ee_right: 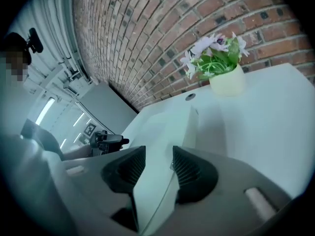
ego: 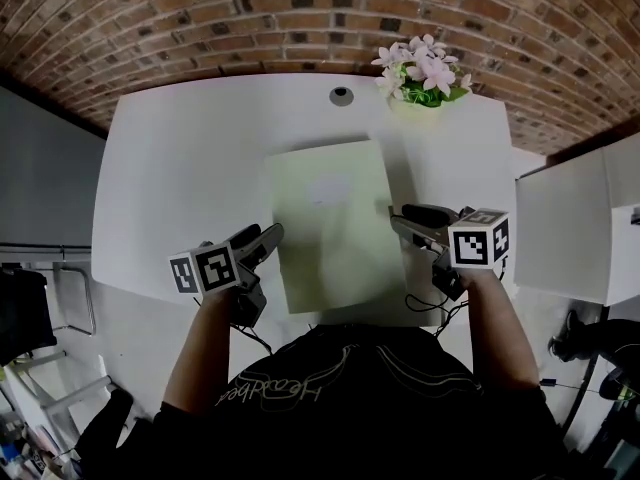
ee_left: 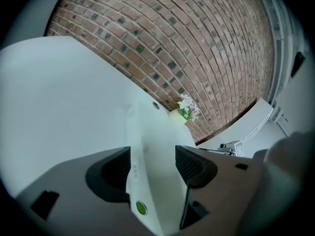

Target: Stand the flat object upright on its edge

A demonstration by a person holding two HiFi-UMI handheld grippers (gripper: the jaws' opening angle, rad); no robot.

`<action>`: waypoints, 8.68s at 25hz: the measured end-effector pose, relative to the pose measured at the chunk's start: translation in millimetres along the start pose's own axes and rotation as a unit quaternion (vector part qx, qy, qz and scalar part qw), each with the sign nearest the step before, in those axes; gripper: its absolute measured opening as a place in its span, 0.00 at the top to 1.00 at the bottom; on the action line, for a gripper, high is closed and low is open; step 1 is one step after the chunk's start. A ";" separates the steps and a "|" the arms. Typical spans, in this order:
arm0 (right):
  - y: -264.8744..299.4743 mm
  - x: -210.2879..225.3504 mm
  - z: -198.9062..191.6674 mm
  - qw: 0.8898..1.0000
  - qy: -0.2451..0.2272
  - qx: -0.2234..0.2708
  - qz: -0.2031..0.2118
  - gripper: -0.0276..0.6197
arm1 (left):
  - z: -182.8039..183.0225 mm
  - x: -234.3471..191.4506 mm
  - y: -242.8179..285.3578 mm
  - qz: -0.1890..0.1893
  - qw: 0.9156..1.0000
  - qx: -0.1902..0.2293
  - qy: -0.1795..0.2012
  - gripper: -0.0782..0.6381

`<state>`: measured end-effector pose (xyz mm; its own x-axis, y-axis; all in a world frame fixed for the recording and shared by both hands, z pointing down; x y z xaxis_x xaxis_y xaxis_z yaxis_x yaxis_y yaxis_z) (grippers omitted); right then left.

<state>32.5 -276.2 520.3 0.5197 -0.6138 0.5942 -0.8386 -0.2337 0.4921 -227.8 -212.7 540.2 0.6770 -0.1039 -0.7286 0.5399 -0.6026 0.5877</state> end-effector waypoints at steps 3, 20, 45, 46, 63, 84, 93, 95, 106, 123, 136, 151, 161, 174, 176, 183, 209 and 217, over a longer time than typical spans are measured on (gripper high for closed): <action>11.1 9.4 -2.8 1.000 0.007 -0.014 0.000 0.70 | 1.2 -6.8 9.2 0.006 1.000 -0.005 -0.006 0.52; 41.7 35.8 -22.9 0.996 0.041 -0.071 -0.018 0.69 | -13.0 -17.6 39.6 0.030 0.999 -0.037 -0.027 0.52; 41.4 34.9 -23.0 0.995 0.010 -0.074 -0.060 0.70 | -12.5 -17.2 41.4 0.059 0.997 -0.042 -0.010 0.55; 41.7 34.8 -23.0 0.995 0.008 -0.074 -0.060 0.70 | -12.3 -17.2 41.1 0.058 0.997 -0.042 -0.010 0.55; 14.4 -6.5 -17.7 0.993 -0.070 -0.039 -0.089 0.71 | -18.2 13.3 3.0 0.063 0.995 -0.020 0.074 0.55; -25.9 -63.0 10.4 0.969 -0.188 0.057 -0.153 0.72 | -0.3 72.0 -50.9 0.068 0.964 0.046 0.252 0.55; -35.9 -69.1 24.6 0.948 -0.245 0.081 -0.186 0.74 | 7.6 88.6 -57.9 0.074 0.927 0.075 0.360 0.56; -37.0 -69.8 24.1 0.944 -0.253 0.085 -0.194 0.74 | 6.3 89.7 -58.6 0.072 0.923 0.082 0.368 0.56; -47.2 -77.5 5.4 0.933 -0.270 0.129 -0.202 0.74 | -15.2 87.4 -68.5 0.014 0.920 0.115 0.375 0.58; -56.1 -81.3 -22.6 0.932 -0.272 0.179 -0.162 0.77 | -12.6 81.9 -72.9 -0.147 0.890 0.093 0.422 0.42; -54.1 -88.1 -26.0 0.937 -0.268 0.165 -0.149 0.77 | -4.1 88.7 -53.1 -0.155 0.858 0.021 0.489 0.41; -60.5 -96.4 -21.8 0.943 -0.263 0.165 -0.121 0.77 | -18.9 81.8 -64.5 -0.084 0.884 0.062 0.455 0.45; -83.3 -117.5 -46.9 0.965 -0.177 0.183 -0.060 0.77 | -63.3 79.5 -94.9 0.050 0.918 0.110 0.379 0.46; -141.6 -172.3 -119.4 0.974 -0.150 0.170 0.010 0.95 | -120.8 89.5 -116.8 0.188 0.921 0.183 0.287 0.46; -152.9 -176.0 -136.0 0.974 -0.151 0.170 0.011 0.95 | -128.3 89.0 -117.2 0.207 0.924 0.192 0.259 0.46; -195.6 -177.2 -174.2 0.974 -0.147 0.171 -0.009 0.95 | -155.0 95.6 -123.7 0.255 0.919 0.225 0.200 0.47; -194.2 -157.3 -165.2 0.977 -0.167 0.132 -0.027 0.95 | -144.1 102.8 -114.6 0.317 0.895 0.285 0.133 0.47; -176.5 -122.2 -129.2 0.979 -0.154 0.125 -0.035 0.95 | -94.0 96.7 -87.9 0.328 0.890 0.292 0.125 0.47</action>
<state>138.1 -62.5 443.0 0.5363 -0.7786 0.3257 -0.8362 -0.4379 0.3302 -162.8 -95.4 451.2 0.8800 -0.4498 -0.1525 -0.3152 -0.7932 0.5210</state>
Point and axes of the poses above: the fingertips, and each gripper's own axes: y forward along the fingers, x to its right, z out of its top, the point moved 2 cm from there along -y, backward along the fingers, and after that the axes turned 5 degrees about -y, right-handed, at the moved point
